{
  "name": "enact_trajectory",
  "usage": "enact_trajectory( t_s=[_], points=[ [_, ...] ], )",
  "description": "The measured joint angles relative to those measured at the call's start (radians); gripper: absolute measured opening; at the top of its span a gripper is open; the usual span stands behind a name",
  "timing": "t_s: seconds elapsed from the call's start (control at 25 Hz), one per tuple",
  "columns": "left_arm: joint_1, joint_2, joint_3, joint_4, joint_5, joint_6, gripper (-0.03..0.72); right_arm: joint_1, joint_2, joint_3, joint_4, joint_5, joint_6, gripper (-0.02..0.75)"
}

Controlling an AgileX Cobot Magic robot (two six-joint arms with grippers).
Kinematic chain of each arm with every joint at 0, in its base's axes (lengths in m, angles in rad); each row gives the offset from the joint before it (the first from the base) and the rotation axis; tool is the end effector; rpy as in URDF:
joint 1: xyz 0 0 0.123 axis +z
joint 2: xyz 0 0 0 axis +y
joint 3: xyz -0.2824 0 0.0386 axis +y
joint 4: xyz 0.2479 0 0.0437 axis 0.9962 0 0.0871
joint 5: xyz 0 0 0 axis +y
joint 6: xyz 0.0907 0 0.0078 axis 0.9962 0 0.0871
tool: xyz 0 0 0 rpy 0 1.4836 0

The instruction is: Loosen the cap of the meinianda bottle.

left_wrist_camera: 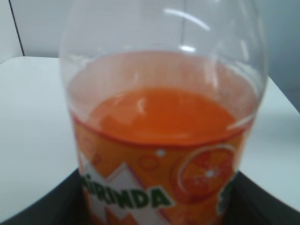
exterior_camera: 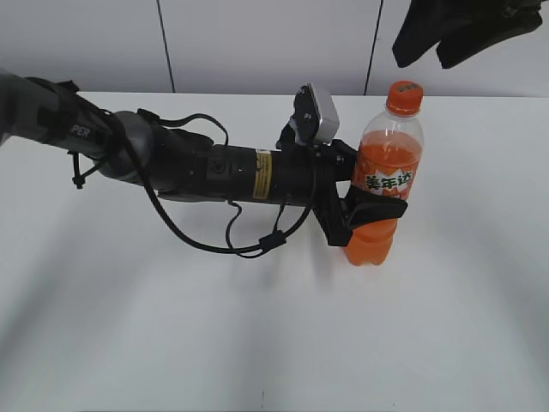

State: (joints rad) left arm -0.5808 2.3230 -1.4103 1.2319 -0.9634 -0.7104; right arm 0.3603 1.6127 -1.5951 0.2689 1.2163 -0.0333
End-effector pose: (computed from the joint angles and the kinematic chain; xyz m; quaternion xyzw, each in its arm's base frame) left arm 0.3467 -0.3118 0.1120 0.5384 0.5721 -0.4206 0.4538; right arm 0.3066 0.1398 0.3629 -0.1708 0.9538 0.1649 0.1842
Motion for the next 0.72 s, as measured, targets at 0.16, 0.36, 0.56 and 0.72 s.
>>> enact_trajectory(
  t_s=[0.16, 0.36, 0.56, 0.72],
  points=[
    [0.0, 0.0, 0.0, 0.0, 0.0, 0.0, 0.429, 0.023, 0.009, -0.01, -0.025, 0.0, 0.0, 0.398],
    [0.0, 0.0, 0.0, 0.0, 0.0, 0.0, 0.429, 0.032, 0.011, -0.032, -0.045, 0.0, 0.0, 0.398],
    [0.0, 0.0, 0.0, 0.0, 0.0, 0.0, 0.429, 0.032, 0.021, -0.033, -0.061, 0.001, 0.001, 0.398],
    [0.0, 0.0, 0.0, 0.0, 0.0, 0.0, 0.429, 0.032, 0.046, -0.033, -0.078, 0.001, 0.001, 0.398]
  ],
)
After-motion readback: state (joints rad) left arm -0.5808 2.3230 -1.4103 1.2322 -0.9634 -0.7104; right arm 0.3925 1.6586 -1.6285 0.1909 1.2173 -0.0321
